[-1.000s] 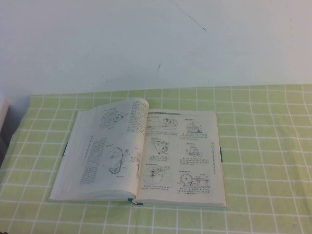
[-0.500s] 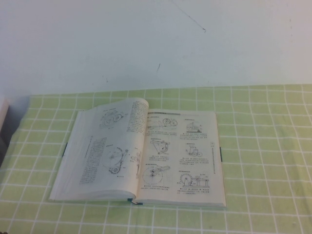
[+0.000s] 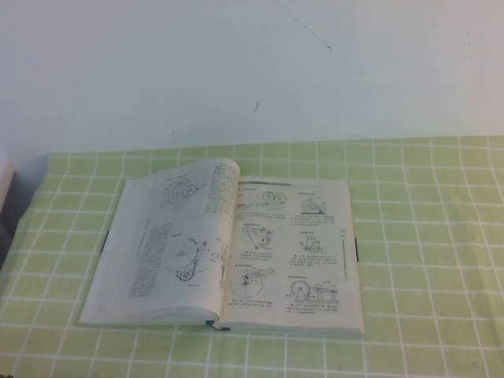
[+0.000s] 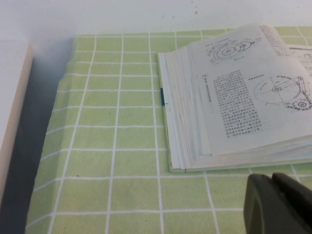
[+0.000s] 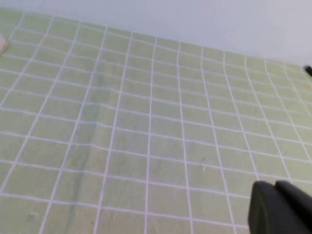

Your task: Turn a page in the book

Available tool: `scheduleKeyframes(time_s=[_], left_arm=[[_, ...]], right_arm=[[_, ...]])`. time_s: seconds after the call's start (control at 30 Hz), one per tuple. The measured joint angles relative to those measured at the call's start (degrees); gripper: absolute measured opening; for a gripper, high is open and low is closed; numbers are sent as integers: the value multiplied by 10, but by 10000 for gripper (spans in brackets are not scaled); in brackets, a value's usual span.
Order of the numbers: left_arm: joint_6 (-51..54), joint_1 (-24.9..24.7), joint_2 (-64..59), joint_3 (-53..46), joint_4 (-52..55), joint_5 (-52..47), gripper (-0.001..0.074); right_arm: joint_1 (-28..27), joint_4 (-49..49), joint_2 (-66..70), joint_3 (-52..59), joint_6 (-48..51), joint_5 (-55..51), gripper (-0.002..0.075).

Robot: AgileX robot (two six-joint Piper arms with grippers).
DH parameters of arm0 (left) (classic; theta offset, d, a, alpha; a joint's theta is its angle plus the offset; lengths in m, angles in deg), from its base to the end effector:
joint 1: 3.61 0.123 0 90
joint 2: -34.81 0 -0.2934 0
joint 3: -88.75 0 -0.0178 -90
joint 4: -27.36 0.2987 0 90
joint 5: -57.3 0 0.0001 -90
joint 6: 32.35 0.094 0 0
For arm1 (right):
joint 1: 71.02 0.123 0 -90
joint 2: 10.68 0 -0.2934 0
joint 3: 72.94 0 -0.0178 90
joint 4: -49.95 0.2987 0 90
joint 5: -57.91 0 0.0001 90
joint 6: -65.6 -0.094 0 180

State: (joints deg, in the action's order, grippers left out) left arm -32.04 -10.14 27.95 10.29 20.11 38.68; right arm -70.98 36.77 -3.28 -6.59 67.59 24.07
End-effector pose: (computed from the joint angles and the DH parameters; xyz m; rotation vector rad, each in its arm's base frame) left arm 0.0951 -0.0147 0.1777 0.0282 1.8157 -0.1987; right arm 0.0800 -0.0119 0.2343 -0.1245 1.8680 -0.2749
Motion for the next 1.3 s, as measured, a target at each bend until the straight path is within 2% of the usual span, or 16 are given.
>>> scheduleKeyframes(time_s=[0.13, 0.43, 1.3], left_arm=[[0, 0, 0, 0, -1, -1, -2], [-3, 0, 1, 0, -2, -1, -2], [0, 0, 1, 0, -2, -1, -2]], right_arm=[[-21, 4, -5, 44, -5, 41, -2], [-26, 57, -5, 115, -5, 100, -2], [-26, 69, -5, 121, 0, 127, -2]])
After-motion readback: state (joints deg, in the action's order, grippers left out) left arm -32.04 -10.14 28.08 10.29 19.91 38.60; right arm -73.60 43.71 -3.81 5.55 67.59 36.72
